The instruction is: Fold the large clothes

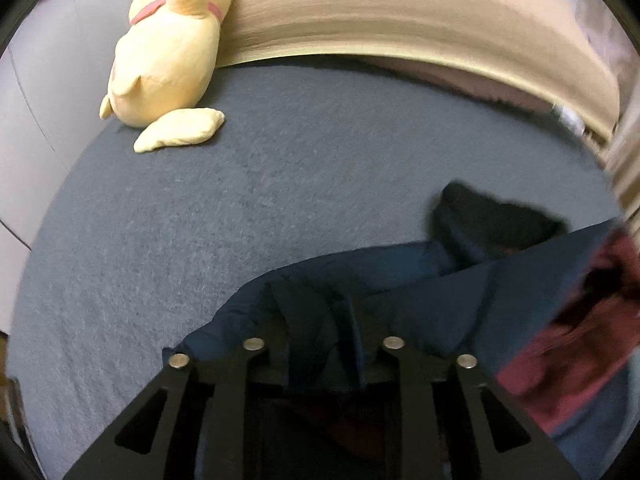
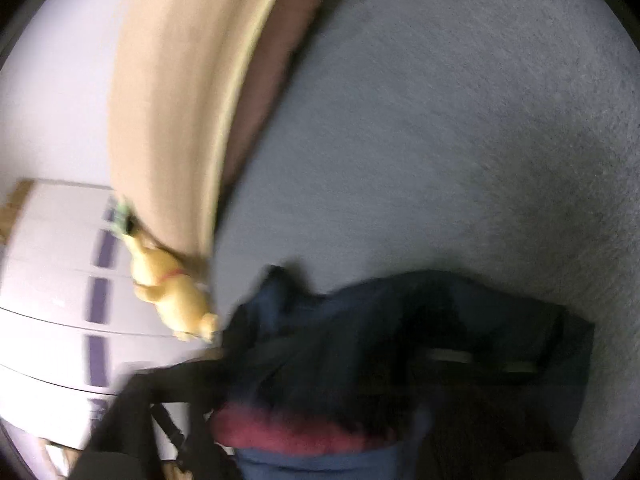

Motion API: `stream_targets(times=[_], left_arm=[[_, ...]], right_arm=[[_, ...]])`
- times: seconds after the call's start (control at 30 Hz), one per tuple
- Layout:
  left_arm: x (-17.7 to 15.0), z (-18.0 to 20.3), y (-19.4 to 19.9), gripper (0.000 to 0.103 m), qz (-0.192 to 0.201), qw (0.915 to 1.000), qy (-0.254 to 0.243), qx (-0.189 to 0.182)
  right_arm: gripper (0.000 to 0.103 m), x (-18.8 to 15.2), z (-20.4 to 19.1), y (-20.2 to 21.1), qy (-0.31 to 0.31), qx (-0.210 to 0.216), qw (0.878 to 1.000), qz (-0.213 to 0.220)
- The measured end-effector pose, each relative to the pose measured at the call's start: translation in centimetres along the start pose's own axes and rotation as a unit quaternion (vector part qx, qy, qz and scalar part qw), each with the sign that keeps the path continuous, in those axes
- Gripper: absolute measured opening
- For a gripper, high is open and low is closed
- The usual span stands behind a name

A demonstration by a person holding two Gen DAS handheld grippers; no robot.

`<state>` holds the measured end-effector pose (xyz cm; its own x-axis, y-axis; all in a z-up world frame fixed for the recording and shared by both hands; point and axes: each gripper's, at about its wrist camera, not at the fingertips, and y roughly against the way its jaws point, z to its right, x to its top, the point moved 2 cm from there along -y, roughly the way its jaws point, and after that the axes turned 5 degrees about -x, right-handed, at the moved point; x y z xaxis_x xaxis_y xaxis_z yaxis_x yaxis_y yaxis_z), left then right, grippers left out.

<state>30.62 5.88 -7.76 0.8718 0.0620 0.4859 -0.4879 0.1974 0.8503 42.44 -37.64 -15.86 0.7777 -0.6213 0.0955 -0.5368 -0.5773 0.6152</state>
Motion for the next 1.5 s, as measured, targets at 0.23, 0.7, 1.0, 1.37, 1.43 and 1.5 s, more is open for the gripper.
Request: stream_targets(times=[0.23, 0.7, 1.0, 1.37, 1.43, 1.5], left_arm=[[2.9, -4.1, 7.6, 0.071, 0.103, 0.9681, 0.180, -0.141], [-0.4, -2.0, 1.9, 0.077, 0.045, 0.9973, -0.033, -0.047], [1.4, -1.1, -1.6, 0.077, 0.030, 0.9979, -0.020, -0.054], [1.5, -2.0, -4.7, 0.045, -0.003, 0.9995, 0.012, 0.030], [1.6, -1.8, -3.7, 0.047, 0.002, 0.9989, 0.009, 0.046], [1.6, -1.1, -1.3, 0.047, 0.028, 0.9980, 0.016, 0.055]], right_arm=[[0.094, 0.9, -3.1, 7.1, 0.024, 0.054, 0.995, 0.075], [0.092, -1.5, -2.4, 3.9, 0.244, -0.118, 0.962, 0.034], [0.057, 2.0, -1.6, -1.4, 0.230, -0.139, 0.963, 0.014], [0.008, 1.9, -1.4, -4.8, 0.235, -0.235, 0.943, 0.013], [0.019, 2.1, -1.8, -4.4, 0.230, -0.239, 0.943, 0.028], [0.023, 2.0, -2.9, -2.6, 0.219, -0.239, 0.944, 0.057]])
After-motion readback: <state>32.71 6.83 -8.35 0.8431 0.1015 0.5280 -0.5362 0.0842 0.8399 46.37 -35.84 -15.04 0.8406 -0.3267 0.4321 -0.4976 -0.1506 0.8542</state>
